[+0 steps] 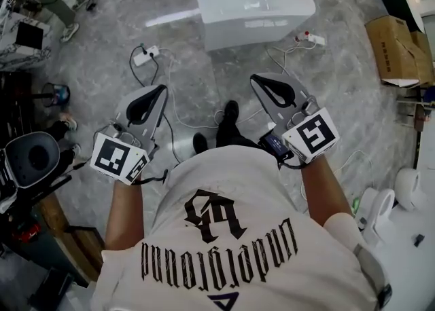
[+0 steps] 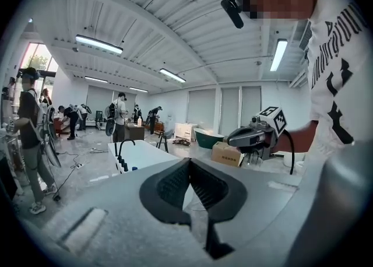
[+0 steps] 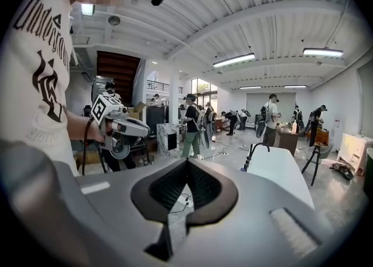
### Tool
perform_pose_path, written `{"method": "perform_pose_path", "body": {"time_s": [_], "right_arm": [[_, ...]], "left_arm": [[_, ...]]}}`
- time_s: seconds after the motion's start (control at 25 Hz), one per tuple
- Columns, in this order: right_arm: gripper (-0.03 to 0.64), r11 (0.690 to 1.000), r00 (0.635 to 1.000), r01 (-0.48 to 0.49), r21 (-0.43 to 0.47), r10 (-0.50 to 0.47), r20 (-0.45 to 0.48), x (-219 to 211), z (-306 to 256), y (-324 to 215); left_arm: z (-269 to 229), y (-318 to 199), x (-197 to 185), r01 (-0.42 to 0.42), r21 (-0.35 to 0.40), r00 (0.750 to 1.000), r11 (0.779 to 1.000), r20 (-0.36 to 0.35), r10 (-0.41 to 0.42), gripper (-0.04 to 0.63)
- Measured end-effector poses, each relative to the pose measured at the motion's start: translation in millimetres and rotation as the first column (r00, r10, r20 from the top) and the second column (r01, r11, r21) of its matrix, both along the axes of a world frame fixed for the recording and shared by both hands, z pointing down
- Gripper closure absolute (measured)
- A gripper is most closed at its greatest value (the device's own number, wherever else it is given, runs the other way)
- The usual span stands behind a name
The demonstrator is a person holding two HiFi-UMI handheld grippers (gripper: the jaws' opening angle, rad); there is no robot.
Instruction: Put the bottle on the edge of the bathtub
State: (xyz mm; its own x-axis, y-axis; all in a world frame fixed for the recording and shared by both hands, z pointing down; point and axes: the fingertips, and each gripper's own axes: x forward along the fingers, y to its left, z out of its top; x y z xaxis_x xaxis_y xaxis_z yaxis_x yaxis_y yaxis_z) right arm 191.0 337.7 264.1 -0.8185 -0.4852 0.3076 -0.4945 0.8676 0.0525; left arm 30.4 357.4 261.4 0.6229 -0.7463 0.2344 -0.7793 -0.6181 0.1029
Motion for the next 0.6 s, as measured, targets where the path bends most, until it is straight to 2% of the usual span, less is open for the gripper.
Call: {"method": "perform_pose_path", "body": {"time_s": [0.2,0.6], "right_arm": [[0.615,1.0,1.0,-0.012,0.016,0.012,0.005,-16,-4,46],[0.615,0.998,0.999,-0.048,0.034,0.047,0.027,-29,-13,112]], "left_arm": [[-8,44,-8,-0.03,0.02,0.999,0.999,-0.01,0.03,0.589],[-22,98,-11,-0.066,0.055,0.997,0.996,-0.034,0.068,0.589]]}}
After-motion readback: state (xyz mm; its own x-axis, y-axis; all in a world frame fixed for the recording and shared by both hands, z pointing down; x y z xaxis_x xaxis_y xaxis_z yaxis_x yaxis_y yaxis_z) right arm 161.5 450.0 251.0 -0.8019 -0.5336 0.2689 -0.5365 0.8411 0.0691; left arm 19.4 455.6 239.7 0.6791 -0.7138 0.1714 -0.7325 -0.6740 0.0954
